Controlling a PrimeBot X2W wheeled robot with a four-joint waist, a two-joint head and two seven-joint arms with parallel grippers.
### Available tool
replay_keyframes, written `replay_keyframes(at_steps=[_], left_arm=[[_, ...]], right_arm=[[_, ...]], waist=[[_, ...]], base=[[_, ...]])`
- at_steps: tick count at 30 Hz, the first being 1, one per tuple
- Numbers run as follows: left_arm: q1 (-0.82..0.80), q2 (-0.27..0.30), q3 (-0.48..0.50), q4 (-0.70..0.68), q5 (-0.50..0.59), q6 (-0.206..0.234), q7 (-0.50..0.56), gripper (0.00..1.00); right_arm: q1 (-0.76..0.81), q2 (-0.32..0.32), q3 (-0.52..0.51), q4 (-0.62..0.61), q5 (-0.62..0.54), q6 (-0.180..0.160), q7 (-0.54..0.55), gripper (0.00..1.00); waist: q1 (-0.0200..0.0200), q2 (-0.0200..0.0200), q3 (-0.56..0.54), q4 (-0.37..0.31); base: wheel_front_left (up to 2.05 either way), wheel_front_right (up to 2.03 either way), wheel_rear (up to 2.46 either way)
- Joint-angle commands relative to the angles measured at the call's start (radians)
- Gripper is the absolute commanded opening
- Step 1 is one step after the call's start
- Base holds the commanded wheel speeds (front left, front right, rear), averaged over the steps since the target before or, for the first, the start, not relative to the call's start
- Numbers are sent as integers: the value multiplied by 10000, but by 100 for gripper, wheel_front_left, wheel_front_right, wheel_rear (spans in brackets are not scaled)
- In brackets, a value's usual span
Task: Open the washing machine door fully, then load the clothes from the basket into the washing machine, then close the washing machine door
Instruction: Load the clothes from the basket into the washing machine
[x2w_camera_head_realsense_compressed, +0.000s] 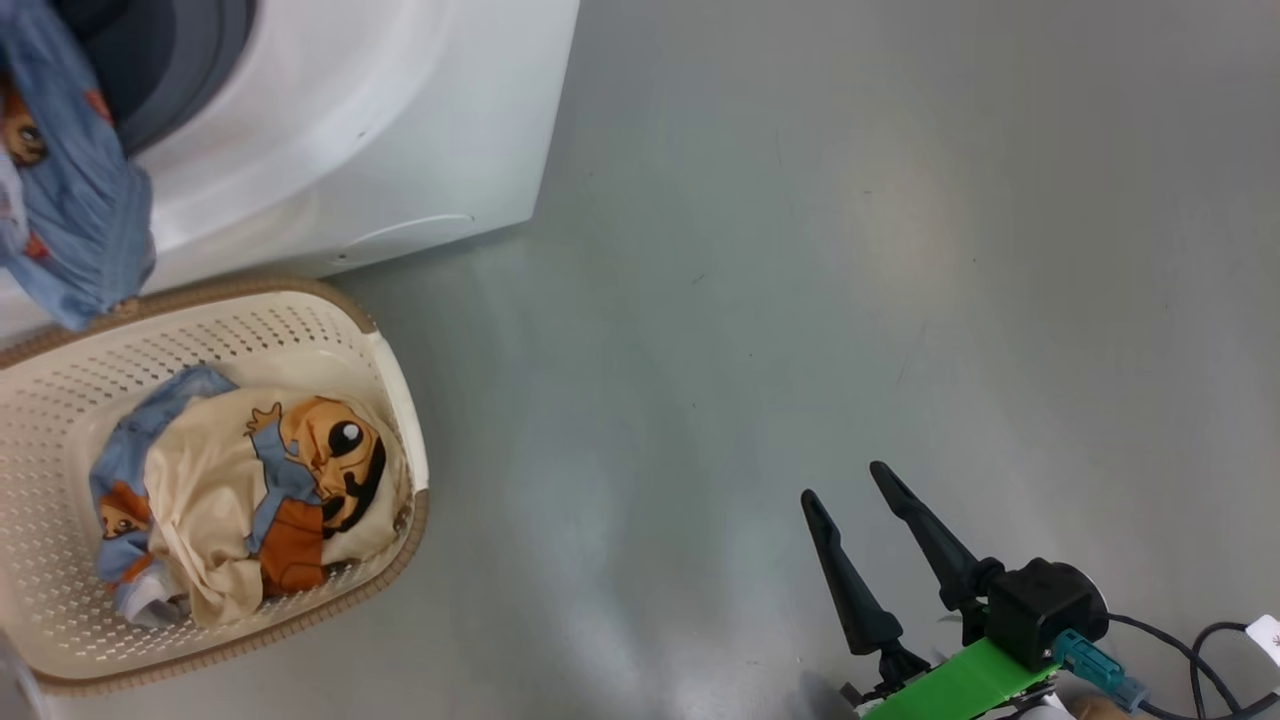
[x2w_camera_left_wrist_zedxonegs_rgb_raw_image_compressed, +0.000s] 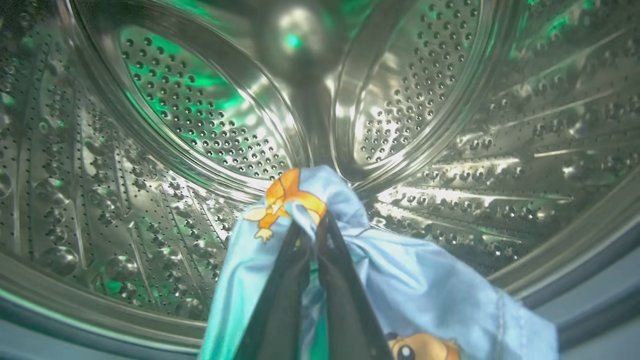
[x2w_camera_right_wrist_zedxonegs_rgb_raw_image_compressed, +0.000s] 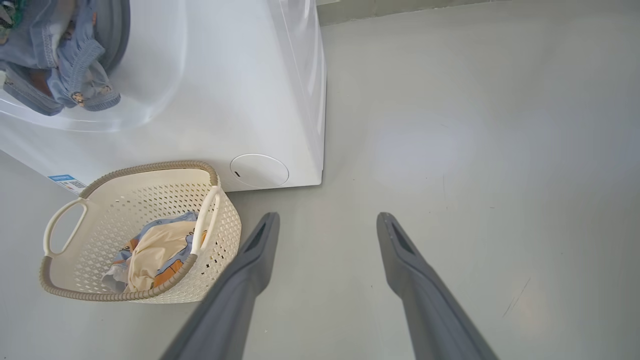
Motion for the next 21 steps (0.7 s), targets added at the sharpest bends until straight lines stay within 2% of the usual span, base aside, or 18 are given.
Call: replay_keyframes(at_steps=[1, 3, 10, 21], left_arm=[[-165, 400, 5, -78, 117, 19, -53, 97], [-190, 353, 2, 170, 116, 104, -53, 100], [-295, 266, -131, 865, 215, 388, -53, 100], [208, -310, -271, 1559, 102, 650, -53, 100]], right_arm=[[14, -45, 215, -128, -5, 88, -49, 100], [26, -45, 192, -80, -6, 88, -49, 100], [7, -45, 210, 53, 8, 88, -49, 100], [-173, -45, 271, 344, 107, 88, -49, 100]], waist=[[-1, 0, -115, 27], [-1, 0, -228, 57], [-1, 0, -541, 196], [-1, 0, -1224, 698]], base=[[0, 0, 0], [0, 0, 0], [0, 0, 0], [0, 0, 0]])
